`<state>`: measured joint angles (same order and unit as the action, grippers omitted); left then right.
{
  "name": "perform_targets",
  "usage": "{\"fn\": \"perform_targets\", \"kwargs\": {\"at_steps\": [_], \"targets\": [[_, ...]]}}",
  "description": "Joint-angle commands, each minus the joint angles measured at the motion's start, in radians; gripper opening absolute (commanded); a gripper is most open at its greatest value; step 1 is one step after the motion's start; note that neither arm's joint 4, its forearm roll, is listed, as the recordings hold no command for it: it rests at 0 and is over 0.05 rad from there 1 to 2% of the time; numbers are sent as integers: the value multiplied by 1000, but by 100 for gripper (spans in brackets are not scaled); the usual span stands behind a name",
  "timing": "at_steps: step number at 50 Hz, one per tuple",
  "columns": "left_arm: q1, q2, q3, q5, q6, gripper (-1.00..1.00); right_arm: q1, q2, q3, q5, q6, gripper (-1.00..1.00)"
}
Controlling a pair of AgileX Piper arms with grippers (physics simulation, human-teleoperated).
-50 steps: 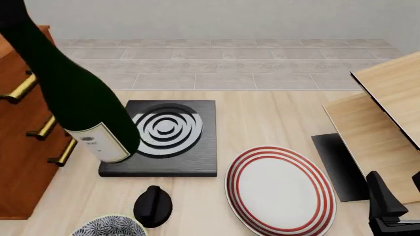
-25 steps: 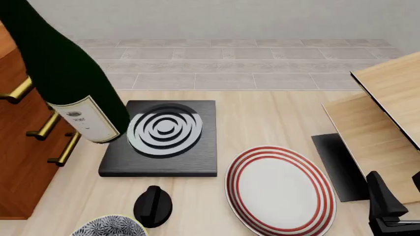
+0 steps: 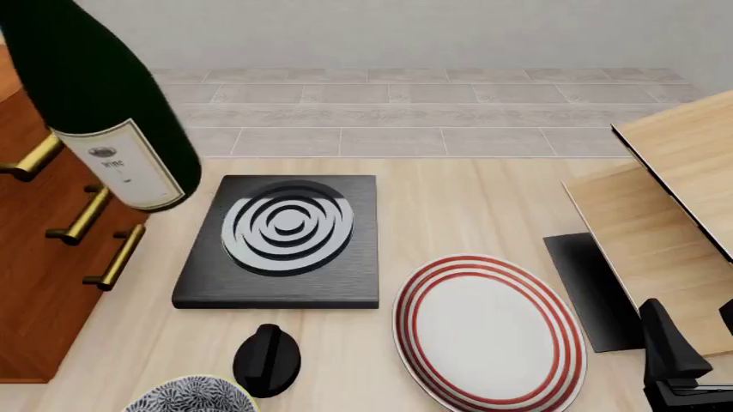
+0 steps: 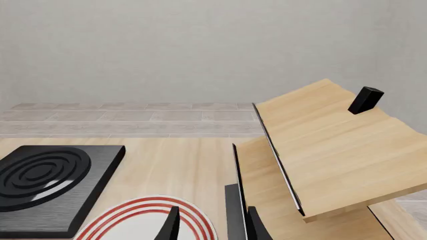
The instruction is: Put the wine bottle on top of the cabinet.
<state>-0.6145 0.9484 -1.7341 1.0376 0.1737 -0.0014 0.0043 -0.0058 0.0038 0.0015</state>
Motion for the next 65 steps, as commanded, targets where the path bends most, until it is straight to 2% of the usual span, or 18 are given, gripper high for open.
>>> {"fn": "perform_targets", "kwargs": {"at_steps": [1, 9, 13, 19, 26, 34, 44, 49, 56, 60, 63, 65], "targets": [[26, 28, -62, 29, 34, -100, 0, 0, 0, 0, 0, 100], [63, 60, -131, 51, 42, -100, 0, 0, 0, 0, 0, 100], [82, 87, -203, 78, 40, -100, 0, 0, 0, 0, 0, 100], [97, 115, -263, 105, 49, -100, 0, 0, 0, 0, 0, 100], [124, 134, -299, 120, 54, -100, 0, 0, 0, 0, 0, 100], [154, 138, -296, 112, 66, -100, 0, 0, 0, 0, 0, 100], [190, 187, -403, 162, 78, -100, 0, 0, 0, 0, 0, 100], [206, 189, -404, 163, 80, -100, 0, 0, 0, 0, 0, 100], [217, 162, -332, 128, 78, -100, 0, 0, 0, 0, 0, 100], [235, 171, -346, 130, 78, -100, 0, 0, 0, 0, 0, 100], [235, 160, -319, 120, 88, -100, 0, 0, 0, 0, 0, 100], [244, 173, -351, 138, 90, -100, 0, 0, 0, 0, 0, 100]]}}
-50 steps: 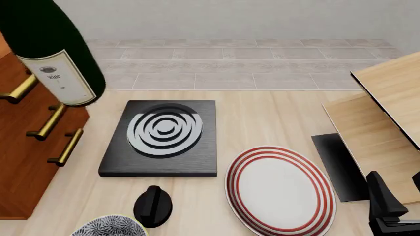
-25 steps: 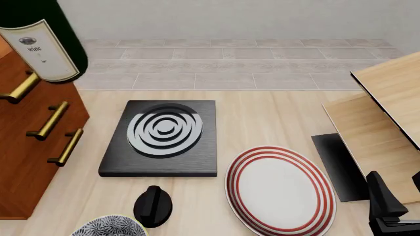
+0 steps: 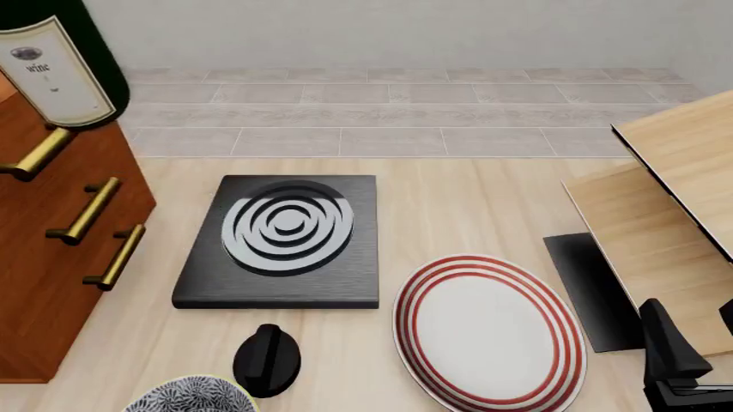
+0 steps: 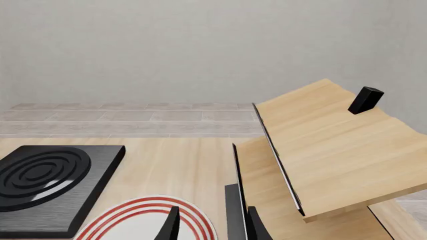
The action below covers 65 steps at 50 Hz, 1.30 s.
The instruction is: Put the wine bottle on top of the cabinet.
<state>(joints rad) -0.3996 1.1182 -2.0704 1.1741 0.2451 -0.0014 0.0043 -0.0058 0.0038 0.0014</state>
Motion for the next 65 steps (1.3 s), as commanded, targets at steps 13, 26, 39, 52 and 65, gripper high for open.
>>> {"fn": "perform_targets", "kwargs": {"at_steps": [13, 26, 39, 52, 65], "targets": [[81, -10, 24, -30, 19, -100, 0, 0, 0, 0, 0, 100], [136, -10, 68, -72, 7, -100, 0, 0, 0, 0, 0, 100], [201, -10, 99, -107, -2, -100, 0, 0, 0, 0, 0, 100], [246, 18, 62, -105, -2, -100, 0, 0, 0, 0, 0, 100], [306, 45, 22, -105, -29, -100, 0, 0, 0, 0, 0, 100]]}}
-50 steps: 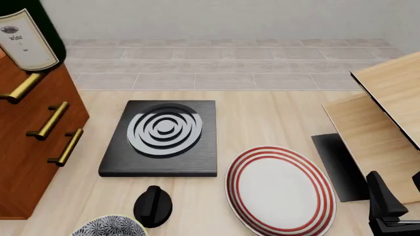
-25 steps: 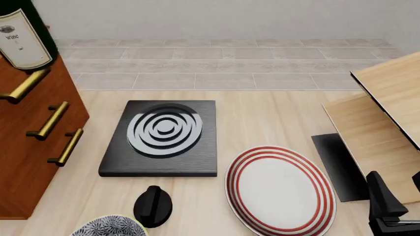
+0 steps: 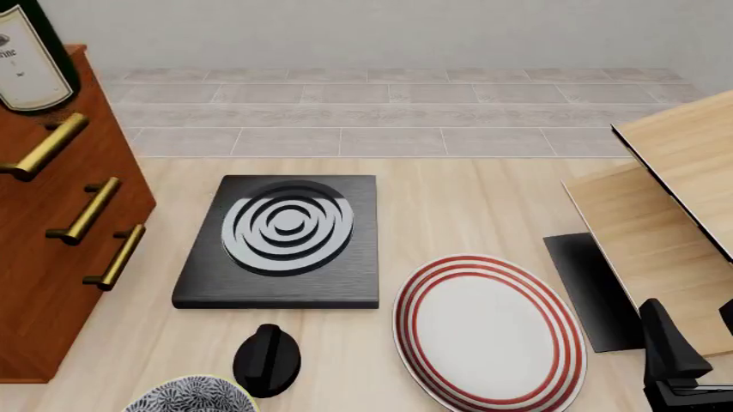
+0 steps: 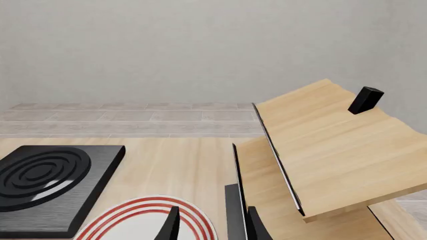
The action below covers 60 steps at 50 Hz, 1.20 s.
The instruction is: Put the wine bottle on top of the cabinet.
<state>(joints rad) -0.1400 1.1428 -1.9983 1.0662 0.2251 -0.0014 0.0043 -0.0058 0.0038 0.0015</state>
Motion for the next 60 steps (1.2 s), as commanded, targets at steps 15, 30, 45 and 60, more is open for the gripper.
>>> {"fn": "perform_targets", "kwargs": {"at_steps": [15, 30, 45, 60], "targets": [[100, 36, -62, -3, -21, -100, 0, 0, 0, 0, 0, 100], [140, 68, -127, 13, -19, -100, 0, 0, 0, 0, 0, 100], [205, 84, -120, -6, 3, -100, 0, 0, 0, 0, 0, 100], [287, 97, -79, -50, 33, -100, 0, 0, 0, 0, 0, 100]]}}
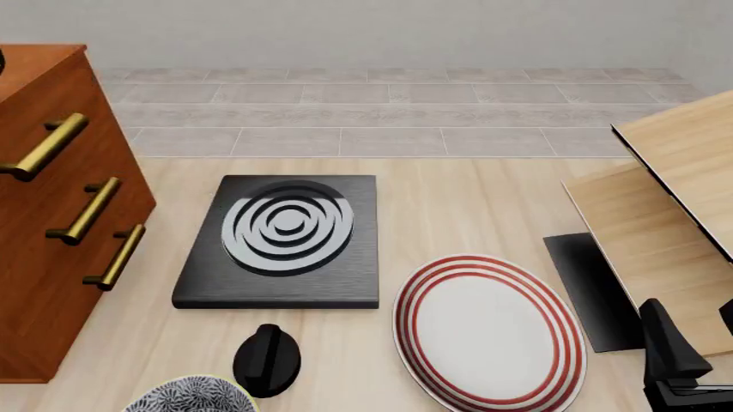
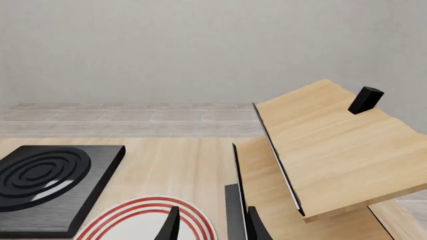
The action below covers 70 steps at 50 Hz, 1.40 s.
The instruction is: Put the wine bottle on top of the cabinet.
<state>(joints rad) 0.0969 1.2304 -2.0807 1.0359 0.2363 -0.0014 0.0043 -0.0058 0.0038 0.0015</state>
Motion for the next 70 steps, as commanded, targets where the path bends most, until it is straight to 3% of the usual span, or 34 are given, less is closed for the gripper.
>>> {"fn": "perform_targets", "kwargs": {"at_steps": [1, 7, 27, 38, 49, 70], "targets": [[55, 10, 6, -23, 22, -100, 0, 0, 0, 0, 0, 100], [81, 1, 55, -53, 35, -100, 0, 0, 0, 0, 0, 100], [180, 47, 58, -82, 30, -100, 0, 0, 0, 0, 0, 100], [242, 39, 184, -167, 49, -100, 0, 0, 0, 0, 0, 100], [289, 52, 224, -201, 36, -100, 0, 0, 0, 0, 0, 100], [307, 17, 371, -273, 24, -100, 0, 0, 0, 0, 0, 100]]}}
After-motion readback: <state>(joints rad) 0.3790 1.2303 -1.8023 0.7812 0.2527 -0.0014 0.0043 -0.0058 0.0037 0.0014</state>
